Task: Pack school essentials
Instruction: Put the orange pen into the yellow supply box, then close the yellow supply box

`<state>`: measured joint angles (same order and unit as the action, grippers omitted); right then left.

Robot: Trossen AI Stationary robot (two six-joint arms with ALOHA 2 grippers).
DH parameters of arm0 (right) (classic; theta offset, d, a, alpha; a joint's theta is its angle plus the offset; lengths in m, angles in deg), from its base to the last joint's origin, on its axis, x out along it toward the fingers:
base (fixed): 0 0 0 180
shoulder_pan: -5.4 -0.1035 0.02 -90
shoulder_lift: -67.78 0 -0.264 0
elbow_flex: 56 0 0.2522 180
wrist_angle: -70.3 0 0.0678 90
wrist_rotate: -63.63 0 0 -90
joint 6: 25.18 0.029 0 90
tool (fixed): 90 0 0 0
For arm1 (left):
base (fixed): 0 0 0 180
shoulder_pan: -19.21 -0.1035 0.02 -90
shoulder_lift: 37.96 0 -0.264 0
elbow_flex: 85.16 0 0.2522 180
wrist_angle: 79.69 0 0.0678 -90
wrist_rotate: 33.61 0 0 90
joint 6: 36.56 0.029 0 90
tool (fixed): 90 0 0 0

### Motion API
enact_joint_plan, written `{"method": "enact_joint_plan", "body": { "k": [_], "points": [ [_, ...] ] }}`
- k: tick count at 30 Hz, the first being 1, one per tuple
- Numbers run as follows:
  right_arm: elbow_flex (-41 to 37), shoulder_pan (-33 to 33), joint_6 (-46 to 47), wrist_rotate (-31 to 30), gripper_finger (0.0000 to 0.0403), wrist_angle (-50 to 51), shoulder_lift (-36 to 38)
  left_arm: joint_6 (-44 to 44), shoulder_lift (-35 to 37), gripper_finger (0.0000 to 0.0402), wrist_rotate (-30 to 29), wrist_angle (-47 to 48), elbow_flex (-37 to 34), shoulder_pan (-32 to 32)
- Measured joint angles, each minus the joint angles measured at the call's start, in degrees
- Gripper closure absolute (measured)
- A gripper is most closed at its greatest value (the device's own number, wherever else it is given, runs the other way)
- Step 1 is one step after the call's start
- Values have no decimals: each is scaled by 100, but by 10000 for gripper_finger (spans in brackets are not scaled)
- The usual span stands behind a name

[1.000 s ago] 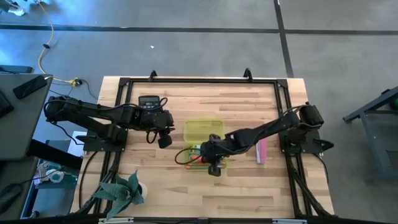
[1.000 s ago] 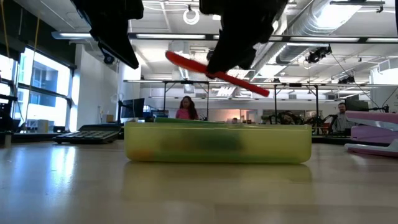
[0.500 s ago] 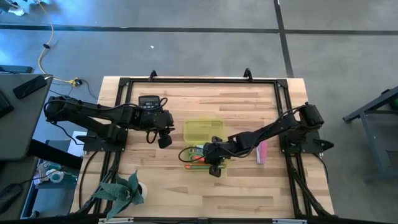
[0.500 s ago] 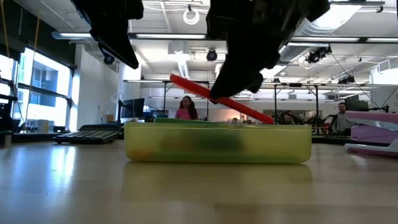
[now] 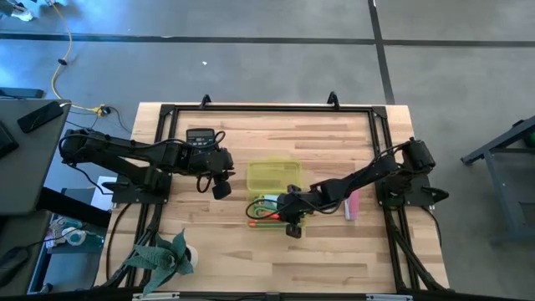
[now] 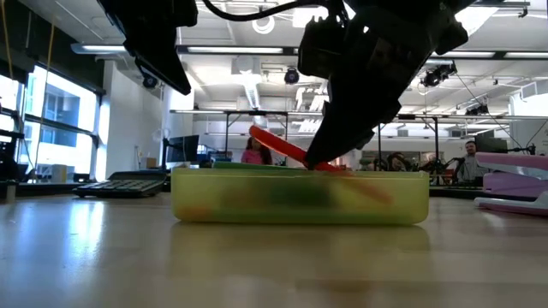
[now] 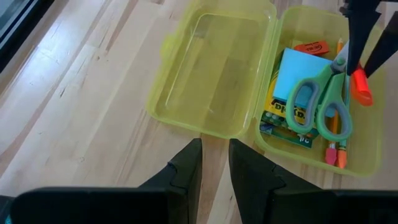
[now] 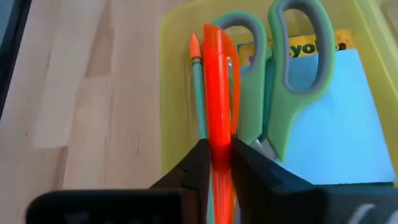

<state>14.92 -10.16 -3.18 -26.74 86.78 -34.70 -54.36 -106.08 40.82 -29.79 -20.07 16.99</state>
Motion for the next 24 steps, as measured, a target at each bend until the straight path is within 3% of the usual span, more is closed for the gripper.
{"method": "enact_joint_plan", "body": {
  "k": [11, 17, 24],
  "points": [
    [2, 6, 25, 85, 254, -44, 1, -1, 0, 332, 0, 0, 0, 0],
    [4, 66, 11, 72, 247, 34, 217, -90, 0, 332, 184, 2, 0, 38],
    [7, 214, -163, -465, 247, 738, 906, -468, -2, 332, 47, -2, -2, 585]
  ]
}}
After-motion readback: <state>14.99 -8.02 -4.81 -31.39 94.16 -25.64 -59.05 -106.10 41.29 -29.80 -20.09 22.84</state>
